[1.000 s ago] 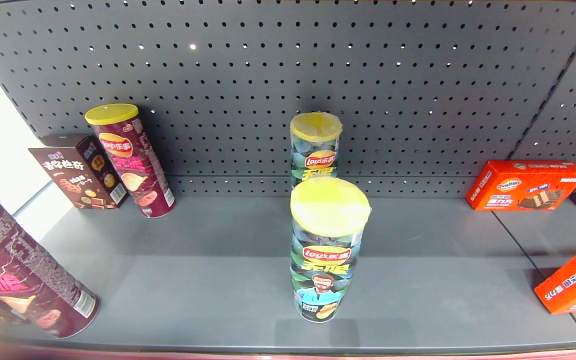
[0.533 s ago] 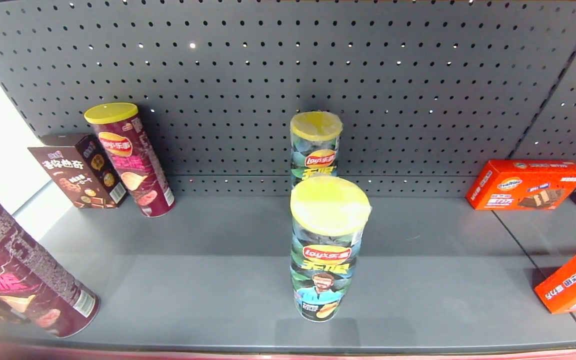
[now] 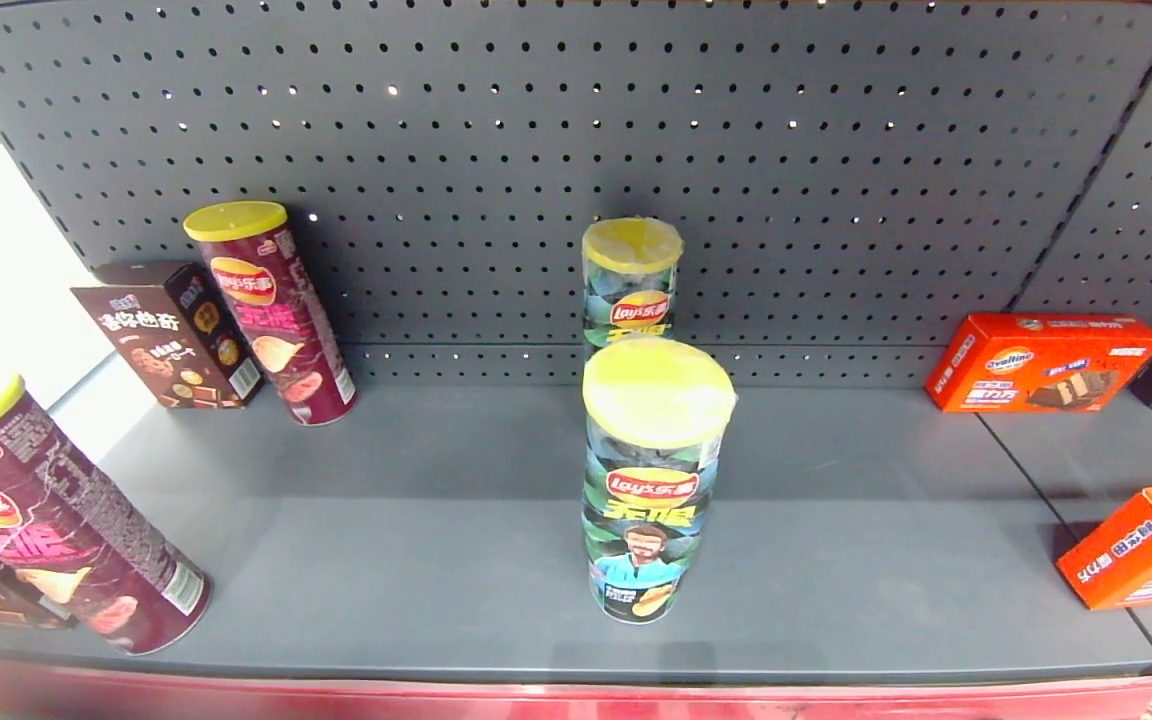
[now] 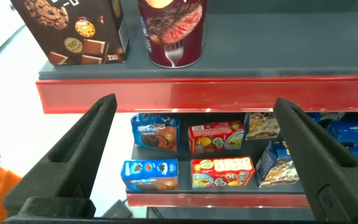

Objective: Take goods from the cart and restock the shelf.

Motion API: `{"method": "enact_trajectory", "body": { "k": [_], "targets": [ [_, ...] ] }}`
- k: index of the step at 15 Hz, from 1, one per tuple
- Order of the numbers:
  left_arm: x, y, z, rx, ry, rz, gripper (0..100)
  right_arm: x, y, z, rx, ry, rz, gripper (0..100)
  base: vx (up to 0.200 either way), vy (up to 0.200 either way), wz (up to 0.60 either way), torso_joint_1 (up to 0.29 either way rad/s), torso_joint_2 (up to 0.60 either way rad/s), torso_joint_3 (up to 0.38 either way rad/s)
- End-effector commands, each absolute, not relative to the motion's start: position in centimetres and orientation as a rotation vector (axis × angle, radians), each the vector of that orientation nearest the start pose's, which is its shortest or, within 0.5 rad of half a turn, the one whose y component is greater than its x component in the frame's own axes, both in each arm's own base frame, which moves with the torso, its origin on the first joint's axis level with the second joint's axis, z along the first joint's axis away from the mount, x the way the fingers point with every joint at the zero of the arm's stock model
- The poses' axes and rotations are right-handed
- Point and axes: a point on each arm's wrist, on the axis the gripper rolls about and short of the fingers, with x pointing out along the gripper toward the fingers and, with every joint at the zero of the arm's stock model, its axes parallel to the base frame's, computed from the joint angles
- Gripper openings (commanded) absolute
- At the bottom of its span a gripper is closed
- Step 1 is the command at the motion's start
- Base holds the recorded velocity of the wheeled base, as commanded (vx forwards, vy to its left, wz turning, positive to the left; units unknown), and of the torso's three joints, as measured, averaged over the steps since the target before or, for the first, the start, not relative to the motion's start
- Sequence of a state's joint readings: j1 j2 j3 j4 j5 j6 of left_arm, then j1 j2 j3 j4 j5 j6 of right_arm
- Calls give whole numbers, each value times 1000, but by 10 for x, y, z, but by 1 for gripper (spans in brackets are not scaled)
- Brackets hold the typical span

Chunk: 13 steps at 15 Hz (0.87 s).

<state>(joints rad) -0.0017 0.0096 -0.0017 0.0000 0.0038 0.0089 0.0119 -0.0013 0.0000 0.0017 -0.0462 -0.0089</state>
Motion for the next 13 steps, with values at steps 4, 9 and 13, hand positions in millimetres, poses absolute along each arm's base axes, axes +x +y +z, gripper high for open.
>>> {"method": "enact_trajectory", "body": {
  "k": [4, 9, 13],
  "targets": [
    [-22, 0, 76, 9, 9, 3, 100, -23, -1, 75, -9, 2, -34, 100, 0, 0, 0, 0, 0, 0],
    [-22, 0, 76, 9, 9, 3, 100, -23, -1, 75, -8, 2, -34, 100, 0, 0, 0, 0, 0, 0],
    [-22, 0, 76, 9, 9, 3, 100, -23, -1, 76, -9, 0, -35, 100, 0, 0, 0, 0, 0, 0]
  ]
}}
